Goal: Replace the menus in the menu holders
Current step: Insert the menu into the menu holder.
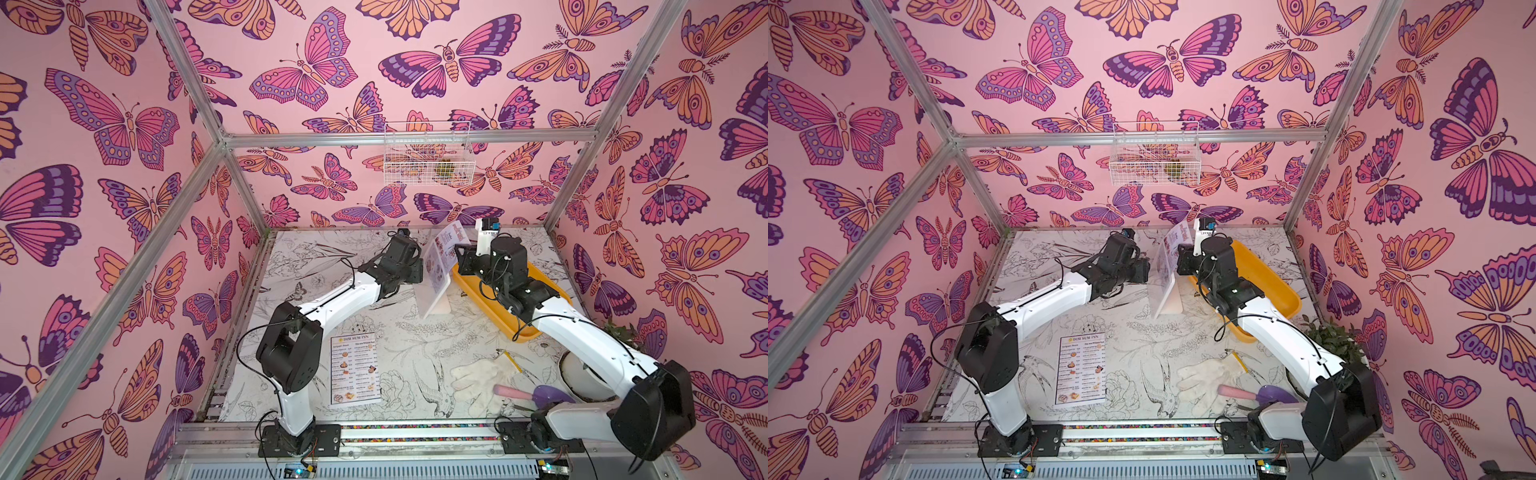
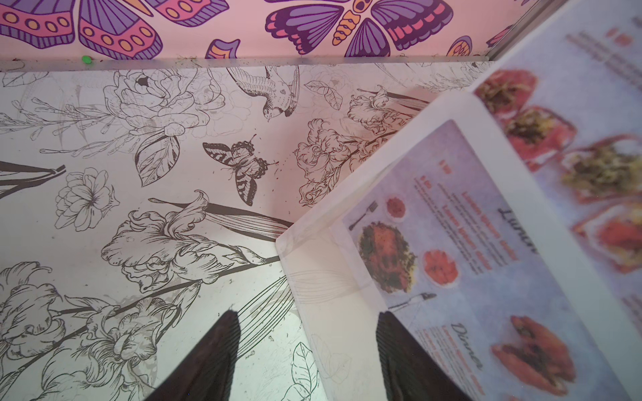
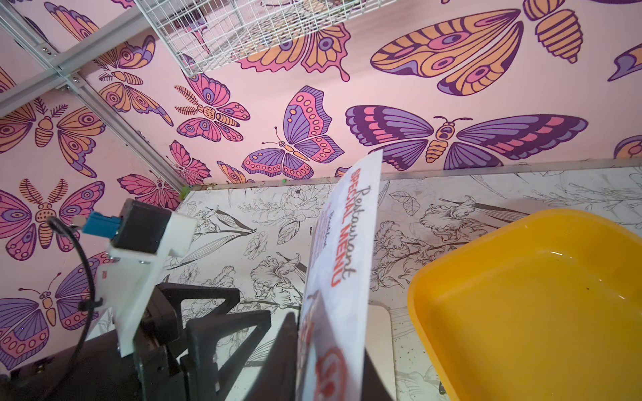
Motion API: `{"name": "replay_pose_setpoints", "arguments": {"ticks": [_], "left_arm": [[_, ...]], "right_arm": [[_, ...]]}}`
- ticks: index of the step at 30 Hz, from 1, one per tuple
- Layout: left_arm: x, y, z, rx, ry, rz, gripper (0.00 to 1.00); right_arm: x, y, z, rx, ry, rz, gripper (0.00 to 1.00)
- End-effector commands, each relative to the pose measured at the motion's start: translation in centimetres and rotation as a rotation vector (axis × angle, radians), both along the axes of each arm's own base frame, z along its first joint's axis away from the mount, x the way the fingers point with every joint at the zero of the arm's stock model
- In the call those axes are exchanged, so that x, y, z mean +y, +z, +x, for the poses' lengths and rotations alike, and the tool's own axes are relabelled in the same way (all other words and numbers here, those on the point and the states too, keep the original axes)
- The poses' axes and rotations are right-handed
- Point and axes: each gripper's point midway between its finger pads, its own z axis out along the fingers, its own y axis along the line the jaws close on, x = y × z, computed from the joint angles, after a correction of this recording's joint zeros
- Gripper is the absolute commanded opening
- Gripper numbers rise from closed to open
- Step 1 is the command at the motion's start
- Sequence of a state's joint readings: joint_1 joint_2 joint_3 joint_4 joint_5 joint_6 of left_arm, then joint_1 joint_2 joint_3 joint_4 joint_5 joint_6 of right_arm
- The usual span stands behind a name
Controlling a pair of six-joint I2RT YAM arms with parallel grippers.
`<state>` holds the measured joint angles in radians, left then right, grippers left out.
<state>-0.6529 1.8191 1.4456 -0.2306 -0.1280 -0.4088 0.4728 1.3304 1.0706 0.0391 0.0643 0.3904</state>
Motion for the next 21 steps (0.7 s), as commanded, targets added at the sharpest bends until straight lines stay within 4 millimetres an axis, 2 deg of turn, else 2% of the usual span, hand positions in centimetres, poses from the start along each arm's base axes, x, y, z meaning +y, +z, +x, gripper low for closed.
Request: {"name": "replay_pose_setpoints", "arguments": {"ticks": [1, 10, 21], "left_arm": [[0.4, 1.6, 0.3, -0.037, 0.011, -0.018, 0.65], [0.4, 2.0, 0.5, -0.045, 0.011, -0.017, 0.65], [0.3, 1.7, 0.5, -0.039, 0.013, -0.018, 0.65]], "right_arm": [[-0.1, 2.2, -0.3, -0.026, 0.01, 0.028, 0.1], [0.7, 0.1, -0.8, 0.024, 0.049, 0.06, 0.01], [2.4, -2.0, -1.4, 0.087, 0.087, 0.09, 0.03]]}}
